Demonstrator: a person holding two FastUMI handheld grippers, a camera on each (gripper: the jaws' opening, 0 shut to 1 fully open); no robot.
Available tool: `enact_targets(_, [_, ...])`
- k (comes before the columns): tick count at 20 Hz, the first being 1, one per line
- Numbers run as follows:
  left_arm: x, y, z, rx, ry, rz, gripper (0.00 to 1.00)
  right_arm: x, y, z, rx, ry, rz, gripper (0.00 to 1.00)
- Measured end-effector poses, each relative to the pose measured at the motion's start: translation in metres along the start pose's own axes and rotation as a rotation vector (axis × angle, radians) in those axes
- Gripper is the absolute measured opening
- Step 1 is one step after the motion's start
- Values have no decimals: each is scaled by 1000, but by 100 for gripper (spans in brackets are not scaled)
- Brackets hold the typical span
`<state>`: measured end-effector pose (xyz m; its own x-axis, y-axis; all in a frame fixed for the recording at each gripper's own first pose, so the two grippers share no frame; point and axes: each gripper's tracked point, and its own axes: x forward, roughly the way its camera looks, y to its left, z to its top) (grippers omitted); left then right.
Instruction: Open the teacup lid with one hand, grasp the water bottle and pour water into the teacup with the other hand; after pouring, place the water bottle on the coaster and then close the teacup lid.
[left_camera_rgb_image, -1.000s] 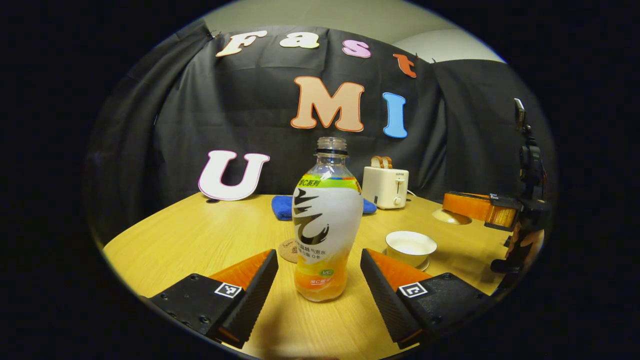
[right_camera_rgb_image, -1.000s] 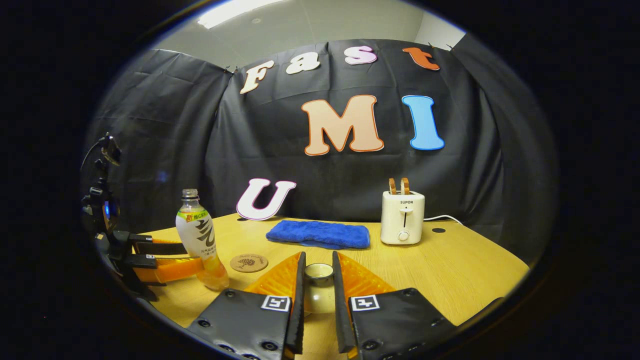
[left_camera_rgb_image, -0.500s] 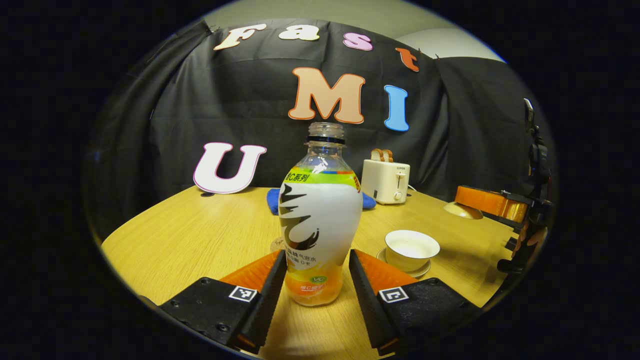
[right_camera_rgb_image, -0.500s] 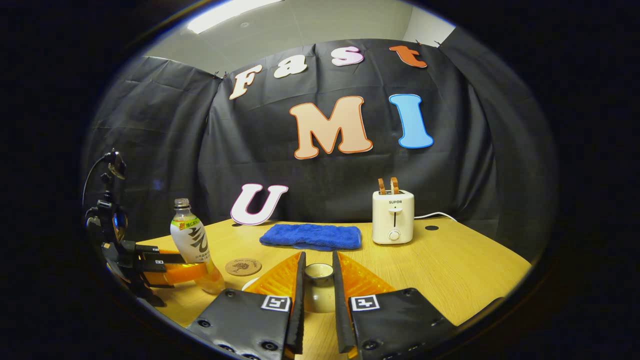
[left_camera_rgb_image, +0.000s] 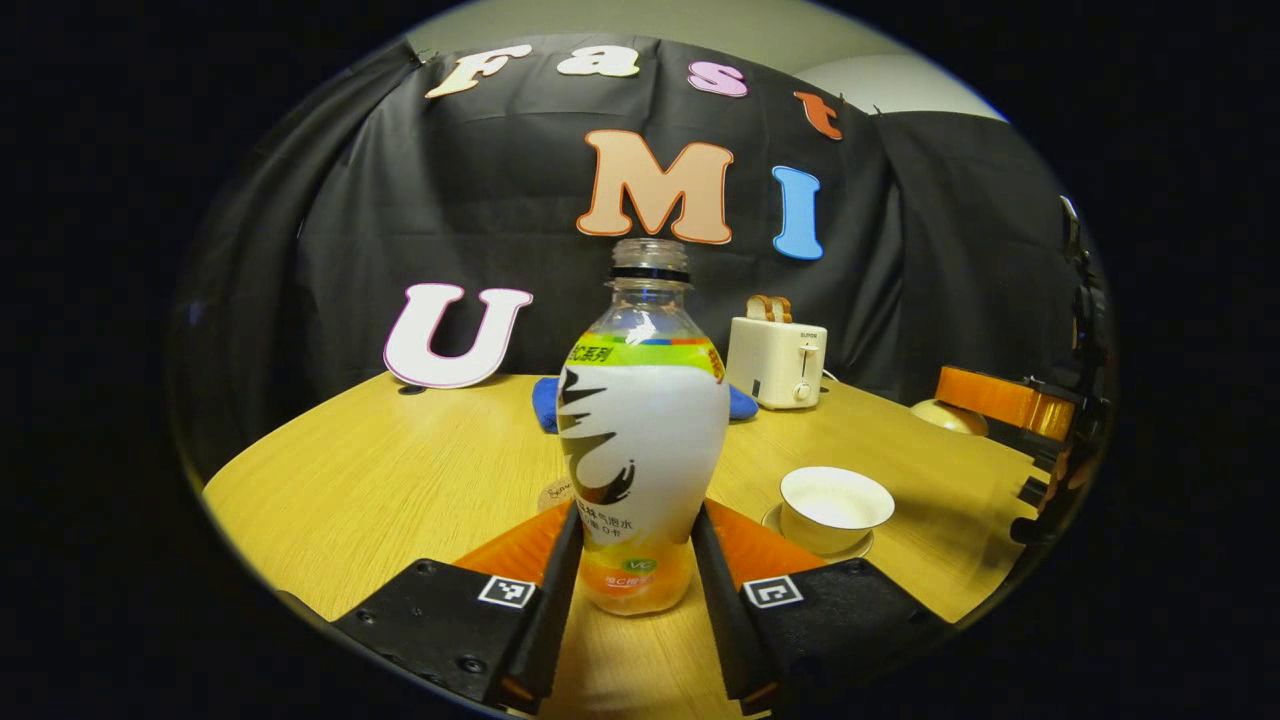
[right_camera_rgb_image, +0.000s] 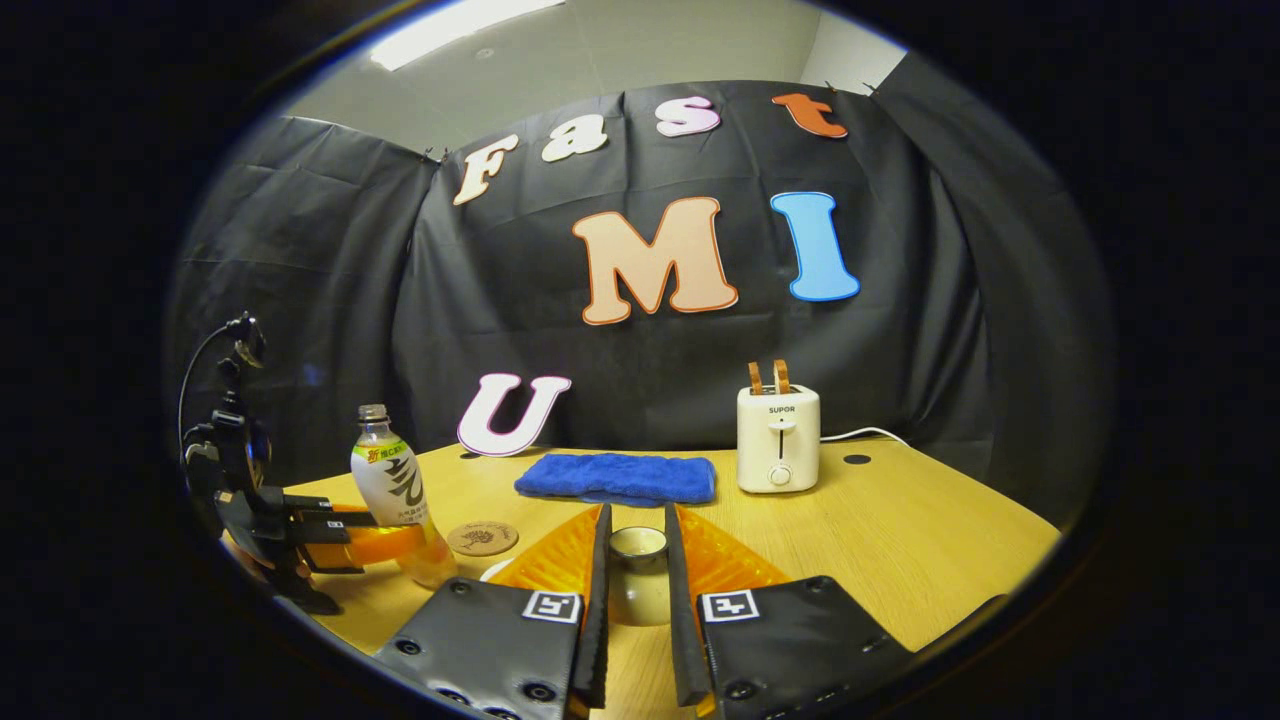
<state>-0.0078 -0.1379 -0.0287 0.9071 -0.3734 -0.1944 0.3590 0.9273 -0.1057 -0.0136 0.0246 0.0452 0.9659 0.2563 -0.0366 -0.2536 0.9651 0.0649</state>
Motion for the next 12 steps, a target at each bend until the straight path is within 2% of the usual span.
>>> enact_targets(1, [1, -1, -1, 9, 1, 1, 57, 0, -1, 0, 2, -1, -1, 29])
enact_targets(6, [5, 1, 0, 83, 13, 15, 54, 0, -10, 4, 13, -6, -12, 29])
enact_targets(7, [5, 1, -1, 94, 19, 12, 51, -1, -11, 4, 19, -7, -10, 30])
enact_targets(10, [8, -1, -1, 123, 31, 12, 51, -3, -13, 9, 25, -15, -9, 30])
enact_targets(12, [8, 5, 0, 201, 48, 35, 51, -4, -15, 11, 17, -22, -13, 29])
